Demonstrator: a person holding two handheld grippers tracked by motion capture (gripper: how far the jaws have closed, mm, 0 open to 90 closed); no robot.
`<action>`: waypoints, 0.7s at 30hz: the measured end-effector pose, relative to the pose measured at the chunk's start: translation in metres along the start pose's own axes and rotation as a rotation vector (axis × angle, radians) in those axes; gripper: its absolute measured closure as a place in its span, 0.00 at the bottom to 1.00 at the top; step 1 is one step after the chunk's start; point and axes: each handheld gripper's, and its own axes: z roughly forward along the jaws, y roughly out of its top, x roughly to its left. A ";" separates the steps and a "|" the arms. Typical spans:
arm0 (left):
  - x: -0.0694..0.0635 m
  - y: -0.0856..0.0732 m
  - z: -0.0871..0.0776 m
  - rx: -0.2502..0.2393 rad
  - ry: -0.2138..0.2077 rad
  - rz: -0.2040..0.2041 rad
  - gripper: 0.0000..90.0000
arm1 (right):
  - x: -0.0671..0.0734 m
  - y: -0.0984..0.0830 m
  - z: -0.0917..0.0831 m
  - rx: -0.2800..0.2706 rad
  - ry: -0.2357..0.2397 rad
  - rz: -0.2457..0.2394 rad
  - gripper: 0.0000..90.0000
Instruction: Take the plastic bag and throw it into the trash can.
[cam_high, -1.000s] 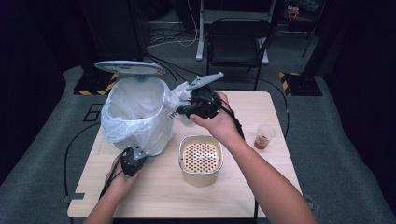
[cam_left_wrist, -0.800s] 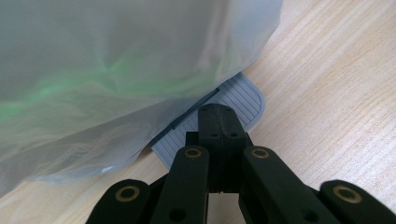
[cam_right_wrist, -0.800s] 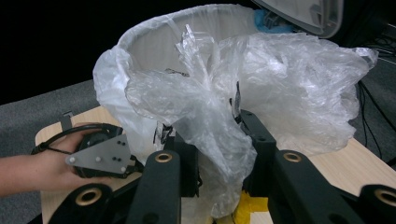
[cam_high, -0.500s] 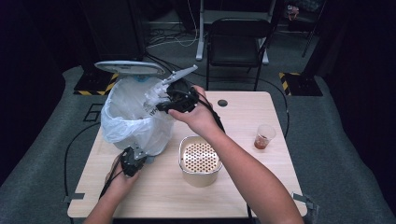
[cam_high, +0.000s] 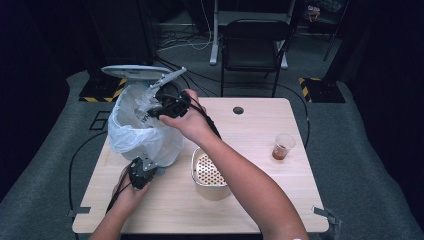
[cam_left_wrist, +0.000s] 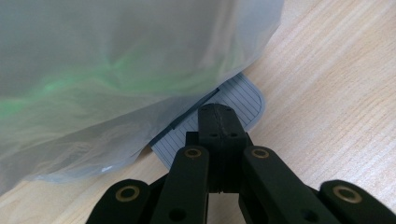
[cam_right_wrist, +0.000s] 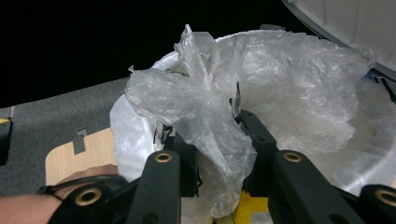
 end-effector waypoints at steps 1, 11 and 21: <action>0.000 0.000 0.000 -0.004 -0.002 -0.001 1.00 | 0.000 0.001 0.003 0.000 -0.004 0.000 0.80; 0.002 -0.001 0.000 -0.006 -0.012 0.002 1.00 | -0.005 0.009 0.029 -0.003 -0.040 0.001 0.79; -0.003 0.001 0.004 -0.036 -0.017 -0.004 1.00 | -0.010 0.009 0.049 0.023 -0.099 0.013 0.72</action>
